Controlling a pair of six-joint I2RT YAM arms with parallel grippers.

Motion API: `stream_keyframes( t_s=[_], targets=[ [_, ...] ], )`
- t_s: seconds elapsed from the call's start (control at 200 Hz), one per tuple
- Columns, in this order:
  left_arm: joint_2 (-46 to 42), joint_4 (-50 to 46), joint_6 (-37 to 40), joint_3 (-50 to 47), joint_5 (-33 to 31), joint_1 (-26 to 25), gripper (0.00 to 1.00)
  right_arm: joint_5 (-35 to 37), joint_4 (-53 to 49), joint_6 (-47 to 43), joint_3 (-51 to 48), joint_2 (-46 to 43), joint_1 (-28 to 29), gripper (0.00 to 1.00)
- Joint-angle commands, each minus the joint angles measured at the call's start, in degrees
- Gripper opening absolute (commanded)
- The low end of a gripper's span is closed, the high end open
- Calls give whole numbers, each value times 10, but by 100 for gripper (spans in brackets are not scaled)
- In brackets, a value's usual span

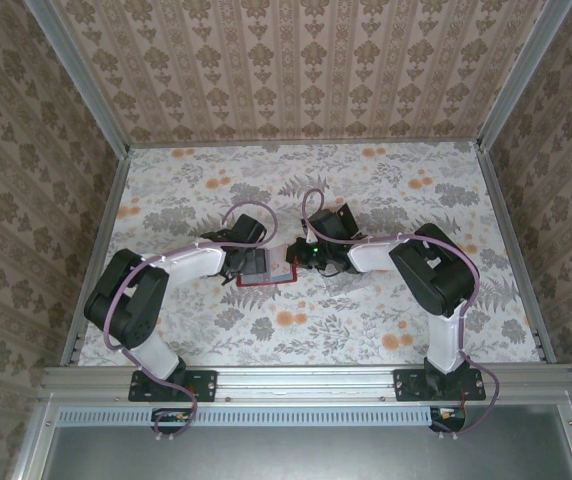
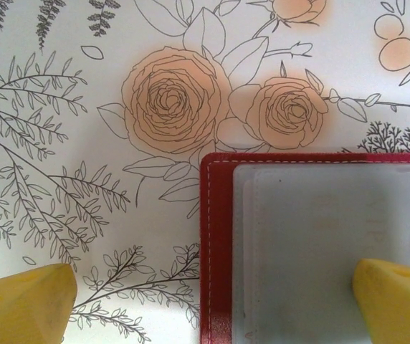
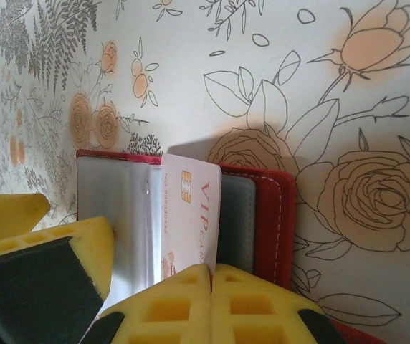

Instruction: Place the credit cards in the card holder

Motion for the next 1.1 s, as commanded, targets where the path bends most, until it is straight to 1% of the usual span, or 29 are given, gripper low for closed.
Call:
stream_keyframes(
  t_s=[0.0, 0.365, 1.095],
  targets=[
    [1, -48, -10, -23, -18, 9, 100, 25, -32, 6, -13, 20, -1, 0],
    [-19, -46, -4, -26, -2, 17, 100, 28, -31, 11, -18, 20, -1, 0],
    [-45, -43, -8, -64, 6, 36, 100, 16, -19, 24, -18, 24, -1, 0]
  ],
)
